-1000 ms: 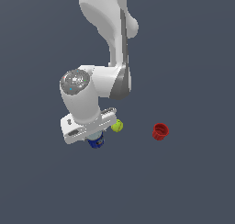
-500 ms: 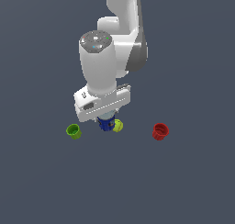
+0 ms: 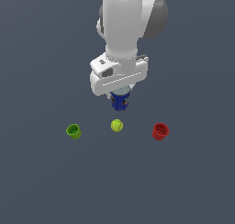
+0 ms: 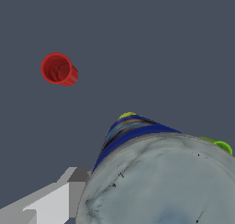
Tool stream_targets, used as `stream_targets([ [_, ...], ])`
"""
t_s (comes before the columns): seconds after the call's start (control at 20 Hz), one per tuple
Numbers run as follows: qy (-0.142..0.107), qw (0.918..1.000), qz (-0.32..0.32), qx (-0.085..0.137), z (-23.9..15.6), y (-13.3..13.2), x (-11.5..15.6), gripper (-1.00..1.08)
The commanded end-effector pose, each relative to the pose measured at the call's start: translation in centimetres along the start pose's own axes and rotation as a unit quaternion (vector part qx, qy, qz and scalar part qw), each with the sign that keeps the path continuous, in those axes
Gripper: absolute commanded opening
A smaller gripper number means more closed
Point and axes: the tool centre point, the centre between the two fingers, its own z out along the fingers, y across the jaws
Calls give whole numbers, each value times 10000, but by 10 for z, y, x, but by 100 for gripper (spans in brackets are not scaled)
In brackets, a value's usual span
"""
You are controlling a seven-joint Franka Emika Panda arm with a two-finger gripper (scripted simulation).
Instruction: Pick up a designated object from a clutter of objects.
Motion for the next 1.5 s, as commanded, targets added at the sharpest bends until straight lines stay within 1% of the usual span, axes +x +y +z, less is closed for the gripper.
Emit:
stream_targets([
  [0.0,17,10000,1,-16,-22,-20,-6,-100],
  [0.55,17,10000,-1,-18,-115,-112,-32,-100],
  [0.85,21,10000,-3,-12,-156,-152,-41,-100],
  [1.15,26,10000,-2,-3,-182,-177,-46,-100],
  [1.45,27,10000,-2,-1,-190,-185,-47,-100],
])
